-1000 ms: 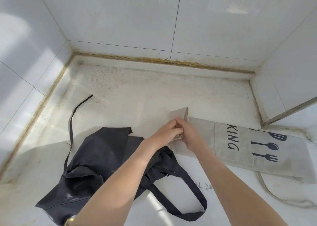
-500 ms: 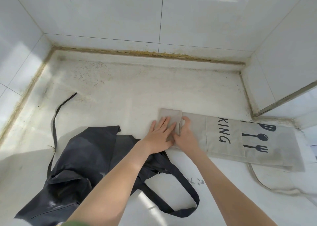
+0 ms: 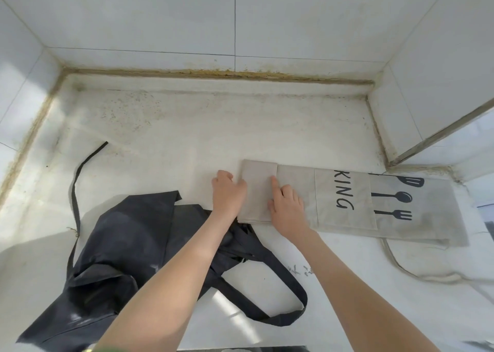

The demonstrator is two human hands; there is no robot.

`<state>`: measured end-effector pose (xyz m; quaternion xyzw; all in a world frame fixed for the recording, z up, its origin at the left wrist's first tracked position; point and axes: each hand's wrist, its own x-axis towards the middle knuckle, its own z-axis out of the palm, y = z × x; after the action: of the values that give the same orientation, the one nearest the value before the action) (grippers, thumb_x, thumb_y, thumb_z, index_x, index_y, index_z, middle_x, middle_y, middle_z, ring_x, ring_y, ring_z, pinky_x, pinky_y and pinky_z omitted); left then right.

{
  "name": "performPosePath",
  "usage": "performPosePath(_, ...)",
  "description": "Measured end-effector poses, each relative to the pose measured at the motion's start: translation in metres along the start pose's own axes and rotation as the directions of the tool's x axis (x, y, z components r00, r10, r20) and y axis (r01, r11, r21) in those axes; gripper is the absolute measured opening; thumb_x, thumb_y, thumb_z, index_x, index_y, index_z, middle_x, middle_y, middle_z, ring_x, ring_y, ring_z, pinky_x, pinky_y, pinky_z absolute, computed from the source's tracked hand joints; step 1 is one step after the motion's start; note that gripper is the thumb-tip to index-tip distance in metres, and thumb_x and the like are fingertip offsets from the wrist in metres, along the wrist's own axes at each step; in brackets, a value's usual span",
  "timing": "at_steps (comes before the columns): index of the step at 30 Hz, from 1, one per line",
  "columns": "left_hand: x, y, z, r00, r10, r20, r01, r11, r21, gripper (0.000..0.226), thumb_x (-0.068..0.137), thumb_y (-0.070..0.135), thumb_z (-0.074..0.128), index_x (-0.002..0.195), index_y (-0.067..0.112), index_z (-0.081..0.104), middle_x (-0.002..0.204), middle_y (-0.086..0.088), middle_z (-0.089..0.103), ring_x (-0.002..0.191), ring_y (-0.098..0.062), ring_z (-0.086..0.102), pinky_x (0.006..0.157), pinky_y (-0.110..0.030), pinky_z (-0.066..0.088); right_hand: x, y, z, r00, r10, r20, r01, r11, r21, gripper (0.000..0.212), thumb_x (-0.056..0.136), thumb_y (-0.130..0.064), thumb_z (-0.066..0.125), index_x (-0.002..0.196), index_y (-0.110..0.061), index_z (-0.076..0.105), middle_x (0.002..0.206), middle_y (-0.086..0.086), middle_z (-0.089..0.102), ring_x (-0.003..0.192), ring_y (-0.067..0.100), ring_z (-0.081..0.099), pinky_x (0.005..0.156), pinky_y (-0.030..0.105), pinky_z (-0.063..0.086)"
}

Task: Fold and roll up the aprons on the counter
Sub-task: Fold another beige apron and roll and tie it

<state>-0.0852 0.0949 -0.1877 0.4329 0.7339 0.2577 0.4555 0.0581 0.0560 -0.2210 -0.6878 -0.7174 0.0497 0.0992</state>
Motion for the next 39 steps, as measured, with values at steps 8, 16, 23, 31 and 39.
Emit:
performPosePath(8, -0.005, 0.039, -0.006, 0.923, 0.101, 0.372, -0.113, 0.994, 0.01, 0.014, 0.085, 0.016, 0.049, 0.09, 0.004, 0.055, 0.084, -0.005, 0.056, 0.076, -0.019, 0.051, 0.069, -0.031, 0.039, 0.007, -0.016, -0.041, 0.839, 0.152, 0.523, -0.519, 0.515, 0.683, 0.037, 0.102, -0.044, 0.027, 0.118, -0.027, 0.057, 0.103, 0.002, 0.052, 0.104, 0.02, 0.05, 0.088, 0.026, 0.036)
performPosePath(16, -0.019, 0.036, 0.001, 0.857, 0.219, 0.465, -0.305, 0.945, 0.117, 0.036, 0.102, 0.013, 0.029, 0.128, 0.022, 0.053, 0.132, 0.002, 0.053, 0.121, -0.016, 0.048, 0.093, -0.024, 0.036, 0.005, -0.011, -0.051, 0.739, 0.011, 0.674, -0.657, -0.209, 0.724, 0.047, 0.095, -0.053, 0.038, 0.123, -0.02, 0.058, 0.116, 0.004, 0.069, 0.11, 0.021, 0.064, 0.093, 0.049, 0.051)
performPosePath(23, -0.022, 0.009, 0.009, 0.973, 0.061, 0.221, -0.09, 0.988, 0.124, 0.043, 0.094, 0.004, 0.038, 0.137, 0.009, 0.038, 0.137, -0.011, 0.038, 0.121, -0.025, 0.044, 0.093, -0.027, 0.039, 0.007, -0.007, -0.044, 0.647, 0.414, 0.641, -0.712, 0.024, 0.702, 0.028, 0.094, -0.024, 0.054, 0.115, -0.006, 0.059, 0.11, 0.01, 0.067, 0.1, 0.024, 0.064, 0.089, 0.041, 0.053)
performPosePath(31, -0.023, 0.016, 0.015, 0.937, -0.239, 0.253, 0.25, 0.968, -0.009, 0.04, 0.102, 0.025, 0.031, 0.13, 0.0, 0.046, 0.128, -0.017, 0.054, 0.109, -0.031, 0.056, 0.094, -0.036, 0.048, 0.003, 0.006, -0.051, 0.644, -0.023, 0.765, -0.765, -0.03, 0.643, 0.057, 0.078, 0.007, 0.064, 0.13, -0.006, 0.046, 0.117, 0.016, 0.066, 0.103, 0.031, 0.067, 0.079, 0.041, 0.057)
performPosePath(39, -0.046, 0.008, 0.009, 0.859, -0.243, 0.45, 0.376, 0.896, -0.234, 0.011, 0.093, 0.012, 0.049, 0.1, 0.018, 0.055, 0.106, -0.006, 0.064, 0.097, -0.024, 0.062, 0.087, -0.038, 0.052, -0.002, -0.002, -0.044, 0.624, 0.271, 0.733, -0.766, 0.024, 0.643, 0.028, 0.094, -0.023, 0.052, 0.117, -0.01, 0.043, 0.112, 0.01, 0.06, 0.102, 0.029, 0.061, 0.09, 0.047, 0.053)
